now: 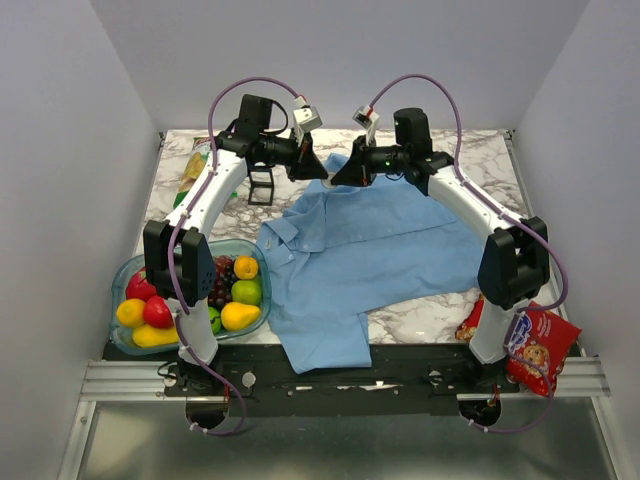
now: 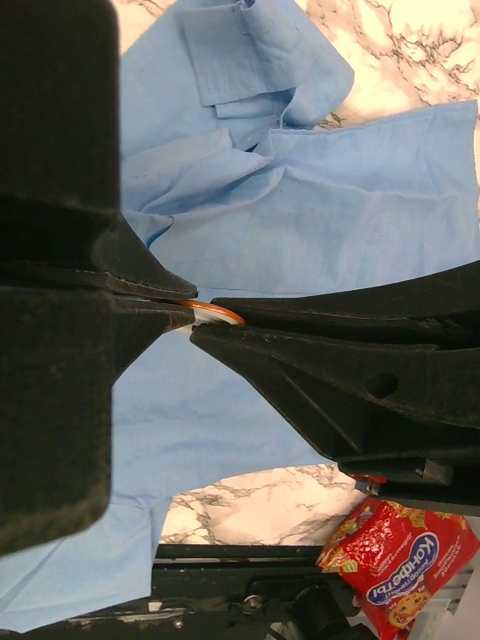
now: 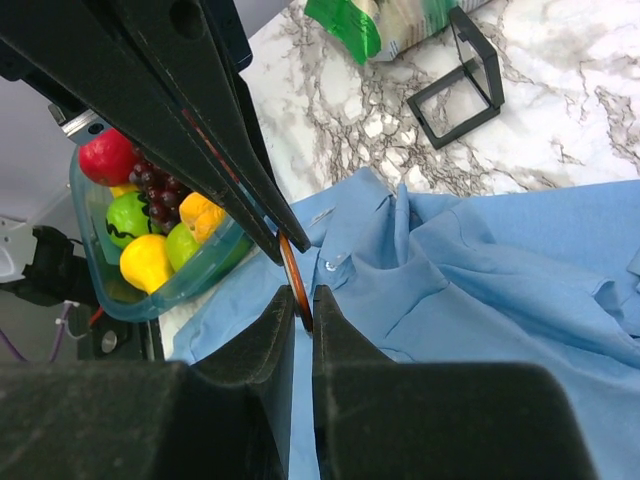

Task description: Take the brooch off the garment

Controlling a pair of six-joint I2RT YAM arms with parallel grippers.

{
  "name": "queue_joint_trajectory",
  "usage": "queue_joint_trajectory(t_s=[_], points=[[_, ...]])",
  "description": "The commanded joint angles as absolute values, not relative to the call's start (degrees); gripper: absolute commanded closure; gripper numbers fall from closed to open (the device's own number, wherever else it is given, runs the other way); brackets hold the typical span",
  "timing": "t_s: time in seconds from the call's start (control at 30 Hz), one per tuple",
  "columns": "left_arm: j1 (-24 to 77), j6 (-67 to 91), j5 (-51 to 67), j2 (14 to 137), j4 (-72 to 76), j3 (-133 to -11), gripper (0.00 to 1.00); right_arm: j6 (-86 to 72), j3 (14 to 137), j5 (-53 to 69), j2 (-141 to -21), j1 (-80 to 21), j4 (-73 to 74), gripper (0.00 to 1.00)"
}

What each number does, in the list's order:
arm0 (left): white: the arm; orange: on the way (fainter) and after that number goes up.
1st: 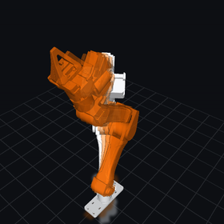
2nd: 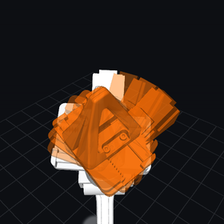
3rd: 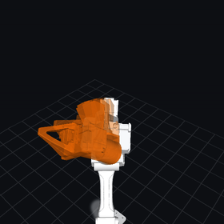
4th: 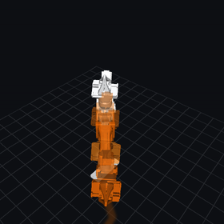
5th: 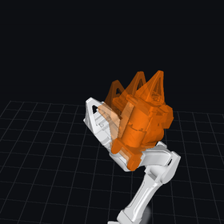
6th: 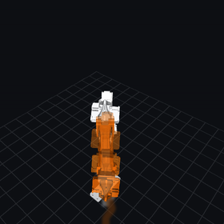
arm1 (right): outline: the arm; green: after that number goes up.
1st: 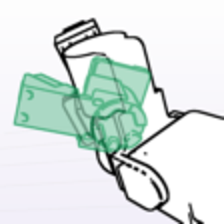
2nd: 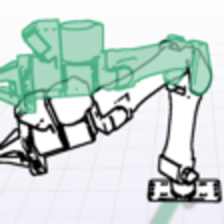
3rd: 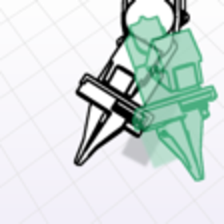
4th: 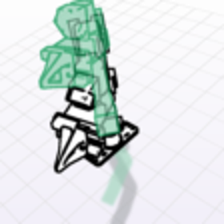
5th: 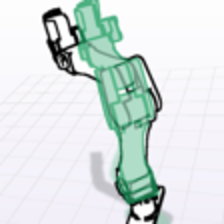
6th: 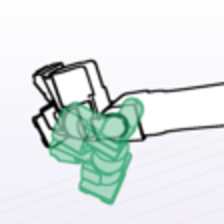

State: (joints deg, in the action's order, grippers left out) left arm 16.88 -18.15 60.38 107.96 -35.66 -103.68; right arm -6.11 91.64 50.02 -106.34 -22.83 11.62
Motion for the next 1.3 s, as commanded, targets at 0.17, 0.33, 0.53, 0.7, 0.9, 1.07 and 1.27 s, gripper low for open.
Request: queue_joint_trajectory(t_s=[0.17,0.33,0.53,0.7,0.9,1.07,1.27], points=[[17.93,-20.65,60.47,106.44,-40.78,-103.8,1.0,-11.51,92.11,46.23,-106.88,-20.3,4.84,0.83],[17.93,-21.71,59.85,106.35,-41.4,-103.71,1.0,-14.23,91.58,45.44,-106.61,-19.78,3.69,0.84],[17.93,-23.38,58.54,106.0,-42.45,-103.27,1.0,-17.66,91.06,44.65,-106.61,-18.55,2.64,0.84],[17.93,-23.91,57.48,105.82,-42.63,-102.66,1.0,-19.95,90.0,46.92,-106.17,-17.05,0.89,0.75],[17.41,-23.47,56.34,105.47,-42.8,-102.66,1.0,-15.49,87.99,52.55,-101.18,-15.39,0.53,0.51],[16.61,-21.89,57.21,105.73,-42.01,-102.57,1.0,-7.31,83.33,54.49,-98.0,-14.85,1.75,0.5],[15.56,-12.87,62.3,106.08,-36.66,-103.01,1.0,7.89,79.46,59.85,-95.81,-15.12,4.39,0.49]])
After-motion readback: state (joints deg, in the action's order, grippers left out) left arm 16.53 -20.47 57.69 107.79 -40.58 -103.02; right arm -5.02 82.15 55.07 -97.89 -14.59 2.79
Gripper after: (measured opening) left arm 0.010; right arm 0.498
